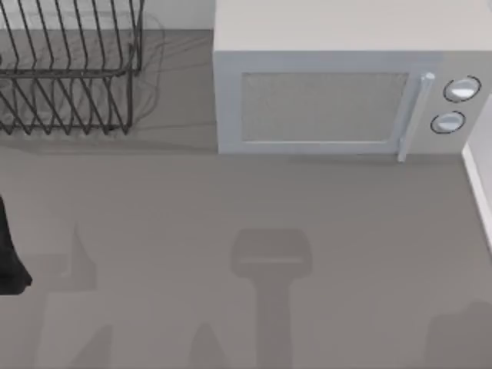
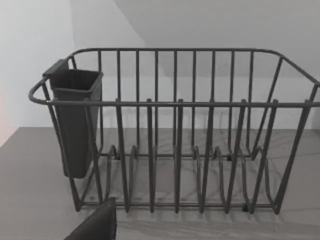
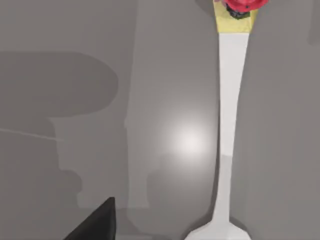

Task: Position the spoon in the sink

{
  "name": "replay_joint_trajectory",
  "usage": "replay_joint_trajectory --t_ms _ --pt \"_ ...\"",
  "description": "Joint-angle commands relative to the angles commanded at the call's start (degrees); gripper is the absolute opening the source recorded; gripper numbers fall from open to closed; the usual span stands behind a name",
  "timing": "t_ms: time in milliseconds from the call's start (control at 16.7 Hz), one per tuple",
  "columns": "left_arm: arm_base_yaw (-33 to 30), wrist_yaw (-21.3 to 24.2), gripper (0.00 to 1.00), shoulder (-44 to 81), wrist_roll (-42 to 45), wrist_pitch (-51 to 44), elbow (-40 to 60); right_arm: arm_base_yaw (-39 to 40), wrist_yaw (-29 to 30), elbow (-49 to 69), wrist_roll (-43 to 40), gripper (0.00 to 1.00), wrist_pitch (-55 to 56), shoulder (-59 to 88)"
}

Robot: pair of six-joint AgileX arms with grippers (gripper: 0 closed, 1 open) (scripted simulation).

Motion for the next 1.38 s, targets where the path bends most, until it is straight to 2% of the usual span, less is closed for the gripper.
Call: replay_joint_trajectory --t_ms 420,900,1260,1380 --pt "0.00 0.00 1.00 0.00 0.00 0.00 0.00 0.21 0.00 -1.58 0.17 1.00 2.35 0.94" --pt "0.00 0.00 1.00 0.00 0.00 0.00 0.00 0.22 -0.02 -13.32 0.42 1.00 25.28 11.54" --pt "0.00 0.00 1.00 0.00 0.00 0.00 0.00 0.22 -0.02 -14.93 0.43 1.00 28.02 13.09" --pt "0.00 0.00 1.00 0.00 0.00 0.00 0.00 0.22 -0.02 -14.93 0.43 0.85 28.02 13.09"
